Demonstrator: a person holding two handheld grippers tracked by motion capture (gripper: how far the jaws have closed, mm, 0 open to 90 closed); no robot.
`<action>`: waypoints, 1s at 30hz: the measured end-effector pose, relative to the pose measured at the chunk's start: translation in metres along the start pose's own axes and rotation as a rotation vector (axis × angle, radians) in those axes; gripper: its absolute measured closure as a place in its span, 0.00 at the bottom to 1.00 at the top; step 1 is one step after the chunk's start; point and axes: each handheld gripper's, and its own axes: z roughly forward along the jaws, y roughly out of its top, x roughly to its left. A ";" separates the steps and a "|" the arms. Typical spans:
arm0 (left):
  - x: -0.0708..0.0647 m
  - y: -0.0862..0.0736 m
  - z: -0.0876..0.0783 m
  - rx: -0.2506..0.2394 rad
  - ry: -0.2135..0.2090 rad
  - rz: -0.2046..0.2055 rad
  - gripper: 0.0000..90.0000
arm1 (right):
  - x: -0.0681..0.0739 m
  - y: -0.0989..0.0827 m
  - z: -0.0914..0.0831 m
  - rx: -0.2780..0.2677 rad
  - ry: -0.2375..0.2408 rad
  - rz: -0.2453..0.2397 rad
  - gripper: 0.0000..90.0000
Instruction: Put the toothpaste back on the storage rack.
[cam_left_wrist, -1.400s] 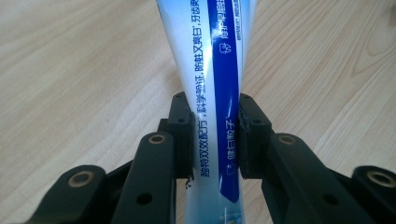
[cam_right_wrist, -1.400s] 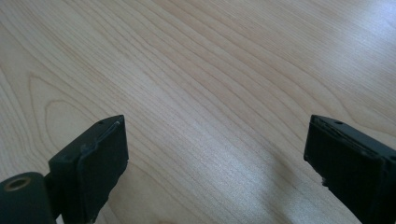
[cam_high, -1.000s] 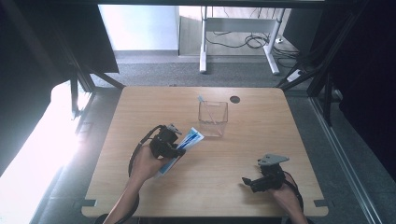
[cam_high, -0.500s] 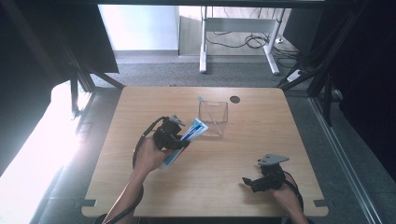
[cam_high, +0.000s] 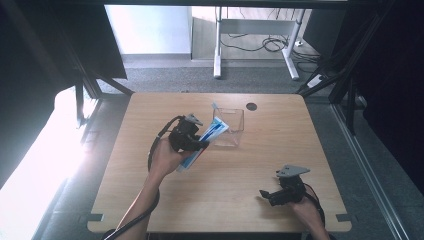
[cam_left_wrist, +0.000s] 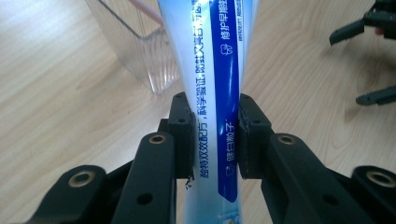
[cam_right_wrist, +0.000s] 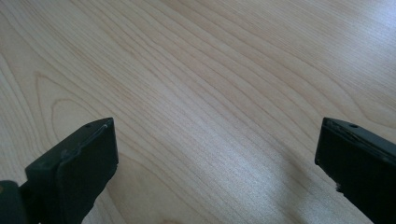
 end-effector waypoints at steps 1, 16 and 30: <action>0.001 0.001 0.000 -0.005 -0.002 0.000 0.80 | 0.000 0.000 0.000 -0.001 0.000 -0.001 0.00; 0.006 0.028 0.005 -0.065 0.030 0.016 0.80 | 0.001 0.001 -0.003 -0.026 -0.008 -0.013 0.00; 0.008 0.049 0.018 -0.084 0.036 0.054 0.80 | 0.001 0.002 -0.004 -0.030 -0.017 -0.016 0.00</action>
